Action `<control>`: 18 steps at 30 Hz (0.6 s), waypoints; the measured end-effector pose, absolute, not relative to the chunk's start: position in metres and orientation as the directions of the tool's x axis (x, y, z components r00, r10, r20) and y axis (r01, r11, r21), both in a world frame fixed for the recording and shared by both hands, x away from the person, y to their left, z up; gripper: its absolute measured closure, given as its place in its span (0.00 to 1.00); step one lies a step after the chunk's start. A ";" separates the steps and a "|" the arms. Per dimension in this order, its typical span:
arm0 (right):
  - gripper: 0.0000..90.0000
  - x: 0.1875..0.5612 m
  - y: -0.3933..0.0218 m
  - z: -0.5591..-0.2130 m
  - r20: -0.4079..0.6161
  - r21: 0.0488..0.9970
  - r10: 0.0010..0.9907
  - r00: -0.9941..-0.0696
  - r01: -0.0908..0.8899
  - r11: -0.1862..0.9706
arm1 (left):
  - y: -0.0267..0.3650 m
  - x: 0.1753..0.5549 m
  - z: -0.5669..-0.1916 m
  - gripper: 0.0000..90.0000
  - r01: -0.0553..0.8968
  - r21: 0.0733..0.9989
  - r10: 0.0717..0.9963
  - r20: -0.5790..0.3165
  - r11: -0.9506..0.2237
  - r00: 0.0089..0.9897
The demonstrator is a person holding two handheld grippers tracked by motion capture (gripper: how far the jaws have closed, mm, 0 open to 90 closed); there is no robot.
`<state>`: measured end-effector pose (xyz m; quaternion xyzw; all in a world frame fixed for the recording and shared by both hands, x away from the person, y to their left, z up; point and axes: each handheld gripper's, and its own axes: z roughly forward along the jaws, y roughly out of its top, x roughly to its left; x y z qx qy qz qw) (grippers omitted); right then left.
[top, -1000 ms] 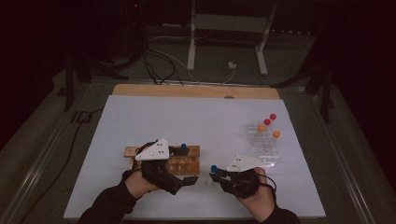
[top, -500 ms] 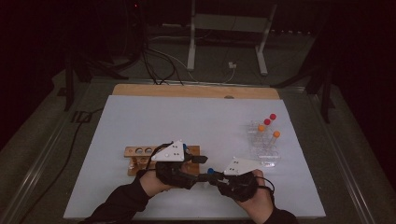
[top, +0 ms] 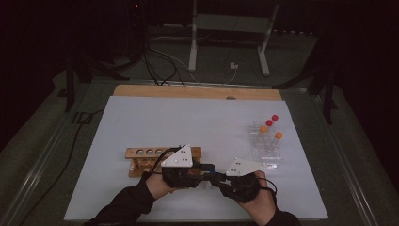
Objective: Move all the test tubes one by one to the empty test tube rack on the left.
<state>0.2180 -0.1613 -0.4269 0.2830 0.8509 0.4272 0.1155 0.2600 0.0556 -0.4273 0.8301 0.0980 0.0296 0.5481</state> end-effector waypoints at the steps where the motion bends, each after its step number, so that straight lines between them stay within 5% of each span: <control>1: 0.85 0.218 -0.161 -0.427 0.044 0.792 0.581 -0.812 0.383 0.476 | 0.055 0.260 -0.427 0.82 0.132 0.915 0.192 -0.062 -0.381 0.979; 10: 0.84 0.218 -0.162 -0.426 0.050 0.796 0.580 -0.813 0.383 0.469 | 0.056 0.259 -0.423 0.86 0.105 0.913 0.201 -0.026 -0.394 0.979; 18: 0.53 0.220 -0.170 -0.421 0.047 0.822 0.615 -0.787 0.381 0.423 | 0.072 0.263 -0.406 0.86 0.110 0.924 0.243 -0.019 -0.366 0.970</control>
